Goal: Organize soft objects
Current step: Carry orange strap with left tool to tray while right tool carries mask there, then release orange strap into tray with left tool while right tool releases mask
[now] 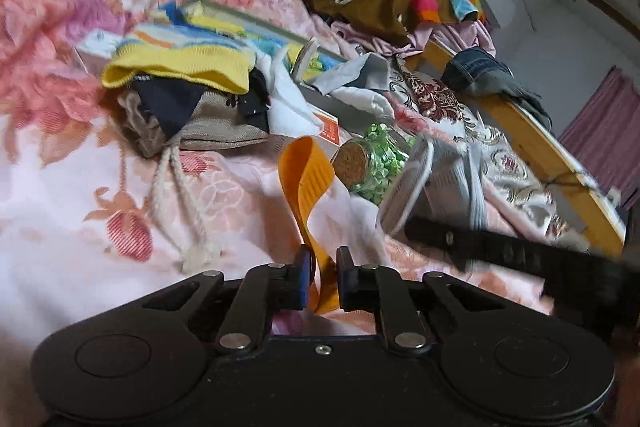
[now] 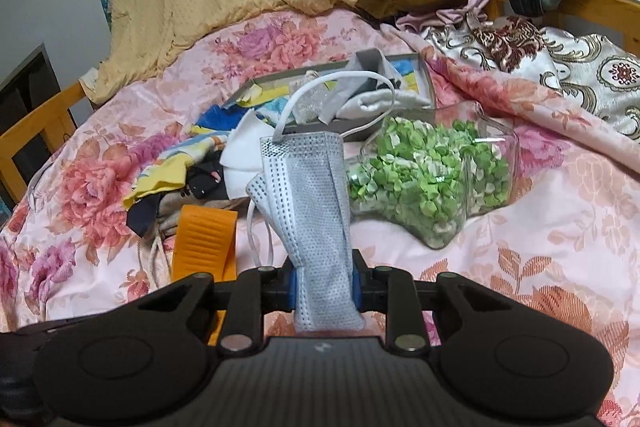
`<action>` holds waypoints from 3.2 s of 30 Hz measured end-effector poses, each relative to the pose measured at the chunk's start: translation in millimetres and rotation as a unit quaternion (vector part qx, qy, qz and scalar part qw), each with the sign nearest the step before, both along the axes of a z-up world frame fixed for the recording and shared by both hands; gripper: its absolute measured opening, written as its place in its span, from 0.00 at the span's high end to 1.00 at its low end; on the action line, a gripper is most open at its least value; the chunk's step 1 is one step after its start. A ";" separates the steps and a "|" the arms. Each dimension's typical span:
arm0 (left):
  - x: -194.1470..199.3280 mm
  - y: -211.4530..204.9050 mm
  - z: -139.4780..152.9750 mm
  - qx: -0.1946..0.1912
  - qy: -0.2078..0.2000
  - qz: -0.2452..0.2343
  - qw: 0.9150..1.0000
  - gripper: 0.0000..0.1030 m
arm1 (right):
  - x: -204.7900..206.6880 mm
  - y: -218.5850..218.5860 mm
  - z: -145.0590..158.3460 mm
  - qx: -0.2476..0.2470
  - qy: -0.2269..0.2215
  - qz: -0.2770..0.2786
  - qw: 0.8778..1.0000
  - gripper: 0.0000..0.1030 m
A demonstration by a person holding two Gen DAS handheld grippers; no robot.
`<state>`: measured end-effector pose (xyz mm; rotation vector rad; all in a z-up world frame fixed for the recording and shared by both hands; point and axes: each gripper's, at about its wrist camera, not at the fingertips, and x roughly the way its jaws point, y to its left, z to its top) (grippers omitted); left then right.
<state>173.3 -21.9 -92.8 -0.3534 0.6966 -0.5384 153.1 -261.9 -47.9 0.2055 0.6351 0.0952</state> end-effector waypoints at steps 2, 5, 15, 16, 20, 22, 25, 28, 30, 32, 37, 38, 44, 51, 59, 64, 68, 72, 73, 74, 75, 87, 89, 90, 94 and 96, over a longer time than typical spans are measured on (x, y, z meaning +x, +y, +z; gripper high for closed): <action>-8.4 -6.9 5.3 0.036 -0.028 -0.006 0.999 0.88 | -0.6 0.2 1.2 -0.001 -0.007 0.000 1.000 0.75; -14.6 -10.8 15.0 0.058 -0.053 0.001 0.997 0.89 | -1.4 -0.1 2.7 -0.001 -0.017 0.000 1.000 0.75; -24.1 -11.4 41.4 0.081 -0.099 0.036 0.991 0.90 | -2.3 1.3 18.1 0.011 -0.057 0.012 0.998 0.75; -21.3 -9.4 45.6 0.072 -0.096 0.039 0.992 0.90 | 1.0 2.2 21.5 0.011 -0.065 0.017 0.998 0.75; -2.3 -5.4 67.7 0.056 -0.100 0.056 0.992 0.90 | 26.4 5.6 35.3 -0.002 -0.103 0.034 0.994 0.75; 10.8 -4.3 79.8 0.057 -0.106 0.062 0.991 0.90 | 45.2 3.8 41.2 0.005 -0.105 0.036 0.994 0.75; 34.8 -4.4 96.3 0.066 -0.119 0.070 0.988 0.90 | 73.9 2.5 50.4 0.009 -0.112 0.032 0.993 0.75; 63.2 -3.2 106.8 0.063 -0.116 0.083 0.988 0.90 | 102.1 2.2 56.3 0.001 -0.121 0.031 0.992 0.75; 83.0 -3.6 111.0 0.065 -0.115 0.091 0.987 0.90 | 122.4 0.5 58.3 -0.002 -0.126 0.028 0.992 0.75; 103.5 -4.2 112.2 0.069 -0.114 0.094 0.987 0.90 | 142.5 -2.0 57.0 0.003 -0.129 0.021 0.991 0.75; 155.7 -7.0 110.7 0.087 -0.102 0.080 0.988 0.89 | 189.2 -14.4 44.5 0.018 -0.124 0.007 0.992 0.75; 167.3 -6.6 108.7 0.086 -0.095 0.078 0.989 0.89 | 199.9 -17.9 41.9 0.019 -0.124 0.004 0.992 0.75; 230.4 -11.3 92.6 0.083 -0.061 0.076 0.992 0.89 | 237.4 -39.2 32.5 0.047 -0.102 -0.005 0.994 0.74; 270.8 -31.9 66.4 0.095 -0.025 0.068 0.993 0.89 | 251.9 -48.9 15.5 0.075 -0.061 -0.007 0.995 0.73; 280.4 -42.2 58.2 0.116 -0.014 0.070 0.991 0.86 | 257.3 -53.2 10.1 0.092 -0.041 -0.011 0.995 0.66; 283.3 -42.0 56.9 0.115 0.002 0.081 0.990 0.83 | 257.5 -54.3 8.7 0.096 -0.035 -0.012 0.995 0.62; 284.4 -39.5 57.7 0.111 0.008 0.089 0.990 0.80 | 257.3 -54.7 8.5 0.107 -0.034 -0.009 0.994 0.54; 284.1 -37.3 57.9 0.109 0.013 0.091 0.990 0.78 | 257.0 -53.9 8.5 0.106 -0.033 -0.010 0.994 0.48; 283.6 -36.6 57.8 0.109 0.014 0.091 0.990 0.77 | 256.9 -53.6 9.0 0.106 -0.033 -0.009 0.994 0.47; 283.0 -35.8 57.9 0.108 0.014 0.091 0.990 0.74 | 256.5 -53.4 9.6 0.106 -0.033 -0.009 0.994 0.46; 282.1 -34.7 58.2 0.107 0.013 0.092 0.990 0.73 | 256.2 -53.0 9.9 0.105 -0.034 -0.009 0.994 0.44; 265.7 -16.6 80.7 0.094 -0.004 0.122 0.988 0.47 | 241.0 -46.8 29.4 0.101 -0.058 0.003 0.993 0.19; 259.4 -12.1 89.2 0.092 -0.014 0.130 0.987 0.36 | 235.6 -45.7 36.3 0.099 -0.064 0.008 0.993 0.17; 256.3 -9.5 93.4 0.090 -0.018 0.134 0.987 0.31 | 233.2 -45.1 40.0 0.100 -0.065 0.011 0.993 0.15; 239.7 1.9 109.8 0.078 -0.028 0.146 0.986 0.22 | 217.7 -44.8 54.8 0.102 -0.073 0.021 0.992 0.10; 228.9 7.0 115.7 0.073 -0.031 0.152 0.985 0.17 | 207.0 -44.4 63.0 0.102 -0.081 0.025 0.991 0.06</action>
